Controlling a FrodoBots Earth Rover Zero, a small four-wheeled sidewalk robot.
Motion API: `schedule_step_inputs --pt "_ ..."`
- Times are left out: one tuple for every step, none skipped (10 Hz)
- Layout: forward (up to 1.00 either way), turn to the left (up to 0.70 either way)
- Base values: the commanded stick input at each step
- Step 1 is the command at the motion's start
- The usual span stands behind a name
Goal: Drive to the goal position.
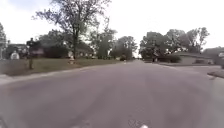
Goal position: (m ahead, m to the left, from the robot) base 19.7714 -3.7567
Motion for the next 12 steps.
schedule_step_inputs --pt "1.0 0.0" --pt "1.0 0.0" --pt "1.0 0.0" --pt "1.0 0.0" --pt "1.0 0.0" --pt "1.0 0.0" --pt "1.0 0.0" --pt "1.0 0.0" --pt "1.0 0.0" --pt "1.0 0.0" --pt "1.0 0.0" --pt "1.0 0.0"
